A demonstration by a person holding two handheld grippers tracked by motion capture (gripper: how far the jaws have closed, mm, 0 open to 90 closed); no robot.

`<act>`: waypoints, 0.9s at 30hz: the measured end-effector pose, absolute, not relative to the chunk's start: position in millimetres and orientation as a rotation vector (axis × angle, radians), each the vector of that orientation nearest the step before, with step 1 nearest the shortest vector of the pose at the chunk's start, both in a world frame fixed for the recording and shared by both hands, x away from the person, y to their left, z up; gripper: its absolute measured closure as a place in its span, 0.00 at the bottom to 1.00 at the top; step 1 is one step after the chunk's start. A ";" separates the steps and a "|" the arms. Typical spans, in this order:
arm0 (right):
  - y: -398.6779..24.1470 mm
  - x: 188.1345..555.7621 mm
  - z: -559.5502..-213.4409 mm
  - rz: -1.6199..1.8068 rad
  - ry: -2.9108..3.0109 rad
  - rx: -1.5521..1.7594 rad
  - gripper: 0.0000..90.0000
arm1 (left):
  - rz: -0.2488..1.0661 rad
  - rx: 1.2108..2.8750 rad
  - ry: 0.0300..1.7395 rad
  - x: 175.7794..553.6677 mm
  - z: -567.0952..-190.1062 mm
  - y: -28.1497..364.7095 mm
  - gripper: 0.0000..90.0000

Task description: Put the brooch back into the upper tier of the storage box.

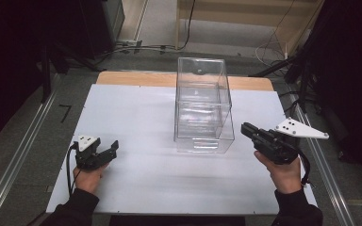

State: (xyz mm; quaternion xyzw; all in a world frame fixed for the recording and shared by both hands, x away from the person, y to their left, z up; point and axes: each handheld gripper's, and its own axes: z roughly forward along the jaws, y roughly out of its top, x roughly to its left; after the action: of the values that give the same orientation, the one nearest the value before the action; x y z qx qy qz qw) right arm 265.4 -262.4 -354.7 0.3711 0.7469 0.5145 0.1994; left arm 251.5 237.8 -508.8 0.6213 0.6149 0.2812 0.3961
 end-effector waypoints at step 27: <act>-246.2 262.4 -337.7 1.498 2.104 0.951 0.90 | 0.712 1.572 1.556 251.3 -508.6 238.4 0.33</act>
State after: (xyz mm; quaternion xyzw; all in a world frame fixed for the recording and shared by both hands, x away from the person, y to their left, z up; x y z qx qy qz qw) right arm 262.4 -246.2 -337.7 0.3390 0.7500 0.5340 0.1932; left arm 251.3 238.4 -508.6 0.6208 0.6145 0.2811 0.3975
